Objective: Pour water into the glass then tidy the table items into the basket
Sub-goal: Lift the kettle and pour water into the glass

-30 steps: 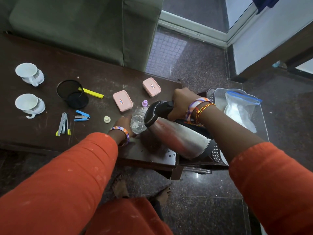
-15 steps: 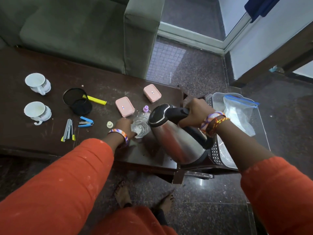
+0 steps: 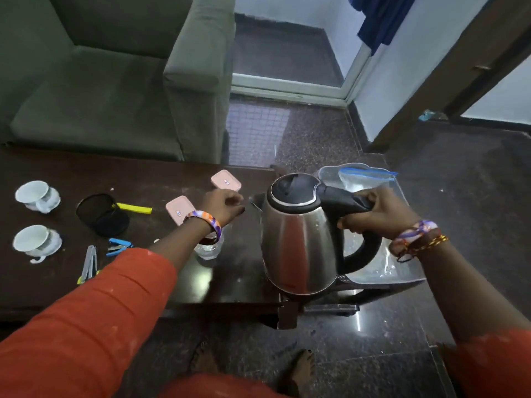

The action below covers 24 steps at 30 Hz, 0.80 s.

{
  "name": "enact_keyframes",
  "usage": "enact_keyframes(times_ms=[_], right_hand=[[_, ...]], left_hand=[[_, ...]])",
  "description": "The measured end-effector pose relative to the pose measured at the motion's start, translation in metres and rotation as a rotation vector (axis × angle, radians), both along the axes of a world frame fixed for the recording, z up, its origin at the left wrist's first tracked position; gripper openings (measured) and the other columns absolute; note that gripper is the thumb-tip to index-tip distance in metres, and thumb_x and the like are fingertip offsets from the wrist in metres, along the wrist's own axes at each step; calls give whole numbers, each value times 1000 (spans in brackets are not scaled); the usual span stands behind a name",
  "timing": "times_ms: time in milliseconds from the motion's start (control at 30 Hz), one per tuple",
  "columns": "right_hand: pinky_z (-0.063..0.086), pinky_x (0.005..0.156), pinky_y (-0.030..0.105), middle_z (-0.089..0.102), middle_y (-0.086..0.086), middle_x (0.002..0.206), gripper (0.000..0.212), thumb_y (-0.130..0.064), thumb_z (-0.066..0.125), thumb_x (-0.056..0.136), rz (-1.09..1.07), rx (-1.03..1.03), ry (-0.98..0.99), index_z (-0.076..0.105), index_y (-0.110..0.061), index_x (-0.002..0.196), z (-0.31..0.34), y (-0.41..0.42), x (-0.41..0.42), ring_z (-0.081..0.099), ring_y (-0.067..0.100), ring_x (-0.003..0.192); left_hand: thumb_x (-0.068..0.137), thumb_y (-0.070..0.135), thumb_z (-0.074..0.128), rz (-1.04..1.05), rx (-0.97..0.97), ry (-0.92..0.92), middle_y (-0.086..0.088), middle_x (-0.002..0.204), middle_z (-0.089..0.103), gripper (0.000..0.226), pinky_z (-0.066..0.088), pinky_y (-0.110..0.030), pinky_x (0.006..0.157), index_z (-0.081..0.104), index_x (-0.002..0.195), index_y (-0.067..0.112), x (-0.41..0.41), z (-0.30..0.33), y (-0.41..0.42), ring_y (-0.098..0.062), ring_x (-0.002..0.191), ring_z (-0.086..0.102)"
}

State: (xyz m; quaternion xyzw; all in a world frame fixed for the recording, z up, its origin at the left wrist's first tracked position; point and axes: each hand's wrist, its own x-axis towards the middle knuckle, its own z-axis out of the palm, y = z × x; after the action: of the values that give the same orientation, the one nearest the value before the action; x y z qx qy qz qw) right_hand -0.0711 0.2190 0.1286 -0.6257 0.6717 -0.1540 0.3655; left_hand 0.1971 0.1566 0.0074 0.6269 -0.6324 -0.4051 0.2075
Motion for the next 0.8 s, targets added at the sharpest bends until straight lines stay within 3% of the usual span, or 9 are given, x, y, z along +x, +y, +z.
enact_keyframes(times_ms=[67, 133, 233, 333, 400, 467, 567, 667, 800], right_hand=[[46, 49, 20, 62, 10, 55, 13, 4, 75, 68, -20, -34, -40, 64, -3, 63, 14, 6, -25, 56, 11, 45], [46, 45, 14, 59, 12, 59, 15, 7, 73, 69, -58, -77, -109, 64, -5, 66, 27, 11, -49, 54, 6, 42], [46, 41, 12, 59, 6, 57, 25, 8, 72, 70, -89, -144, -175, 65, -16, 67, 40, 16, -87, 54, 8, 43], [46, 42, 11, 62, 11, 66, 14, 3, 73, 71, -69, -142, -145, 66, -10, 72, 46, 14, -129, 56, 16, 52], [47, 42, 9, 63, 8, 65, 16, 0, 74, 71, -34, -140, -126, 66, -14, 70, 43, 10, -154, 59, 9, 49], [44, 41, 8, 61, 1, 58, 24, -4, 77, 70, -9, -146, -104, 63, -21, 62, 36, 4, -173, 56, -3, 40], [40, 44, 10, 57, -4, 54, 27, -11, 79, 67, 32, -150, -46, 59, -25, 55, 15, -6, -195, 49, -6, 37], [44, 56, 25, 66, 14, 64, 13, -14, 81, 65, 76, -140, -63, 71, -8, 70, -9, -15, -215, 55, 6, 53], [42, 53, 18, 62, 10, 68, 25, -9, 81, 66, 126, -81, -161, 68, 6, 81, -38, -18, -234, 54, 9, 56]], left_hand=[[83, 8, 62, 10, 7, 124, -16, 85, 71, 19, 51, -19, 67, 69, 98, 0, -31, 13, -6, -8, 72, 66], [87, 12, 58, 9, 48, 195, 0, 70, 63, 15, 44, -9, 46, 68, 96, 5, -66, 27, -9, 0, 64, 59], [90, 11, 54, -1, 88, 261, 4, 70, 58, 12, 41, -7, 41, 66, 88, 9, -116, 41, -10, -5, 67, 54], [89, 5, 54, 22, 72, 265, 2, 66, 55, 11, 37, -3, 38, 65, 90, 6, -161, 44, -7, -7, 63, 50], [88, 4, 55, 25, 75, 250, -1, 65, 54, 12, 40, -6, 41, 65, 95, 3, -187, 42, -3, -9, 60, 48], [87, 8, 57, 4, 116, 175, -6, 70, 58, 12, 44, -18, 55, 66, 94, 4, -208, 37, 0, -12, 61, 50], [85, 14, 61, -1, 146, -10, -16, 95, 70, 22, 46, -26, 76, 69, 100, 1, -228, 22, 7, -26, 88, 66], [85, 17, 59, 2, 170, -124, -15, 109, 70, 25, 47, -30, 88, 69, 104, 5, -241, 12, 16, -28, 103, 64], [84, 22, 60, -15, 216, -255, -15, 108, 70, 25, 45, -27, 84, 69, 102, 7, -251, 8, 25, -28, 104, 63]])
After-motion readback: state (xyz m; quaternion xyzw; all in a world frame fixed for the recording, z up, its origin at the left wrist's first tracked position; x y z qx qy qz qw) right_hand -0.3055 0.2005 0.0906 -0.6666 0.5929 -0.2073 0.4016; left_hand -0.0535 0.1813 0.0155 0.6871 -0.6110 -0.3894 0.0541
